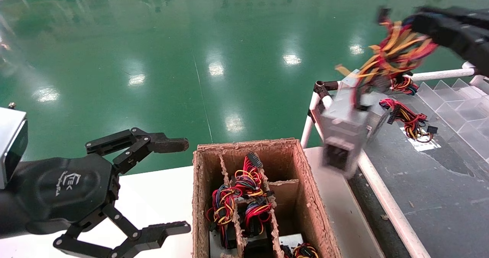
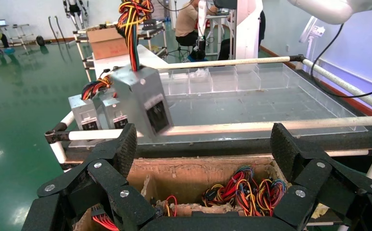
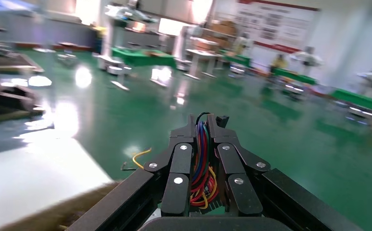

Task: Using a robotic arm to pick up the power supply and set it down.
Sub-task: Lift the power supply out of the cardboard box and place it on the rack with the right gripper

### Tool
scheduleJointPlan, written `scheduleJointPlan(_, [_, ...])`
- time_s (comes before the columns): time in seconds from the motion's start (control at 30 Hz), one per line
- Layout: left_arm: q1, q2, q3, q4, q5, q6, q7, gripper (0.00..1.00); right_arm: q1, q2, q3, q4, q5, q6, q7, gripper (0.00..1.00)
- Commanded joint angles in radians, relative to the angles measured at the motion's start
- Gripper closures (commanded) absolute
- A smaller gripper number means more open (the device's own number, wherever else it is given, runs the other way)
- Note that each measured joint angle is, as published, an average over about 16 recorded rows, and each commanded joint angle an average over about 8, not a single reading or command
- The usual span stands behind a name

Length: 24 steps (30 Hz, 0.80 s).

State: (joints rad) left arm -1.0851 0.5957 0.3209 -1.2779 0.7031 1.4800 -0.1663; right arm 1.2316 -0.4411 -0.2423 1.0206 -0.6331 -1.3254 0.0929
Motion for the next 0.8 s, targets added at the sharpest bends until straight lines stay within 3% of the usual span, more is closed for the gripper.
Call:
scheduleJointPlan(0.03, [0.0,0.0,0.0,0.0,0.0,0.0,0.0,0.0,-0.012,0.019,0.013,-0.026,0.001,0.01,-0.019,1.0])
scheduleJointPlan(0.47, [0.0,0.0,0.0,0.0,0.0,0.0,0.0,0.0,-0.146,0.11,0.072,-0.166,0.014,0.054,-0.144,1.0])
scheduleJointPlan(0.8, [0.0,0.0,0.001,0.0,-0.001,0.0,0.0,0.0,-0.198,0.073,0.05,-0.224,-0.025,0.108,-0.187,1.0])
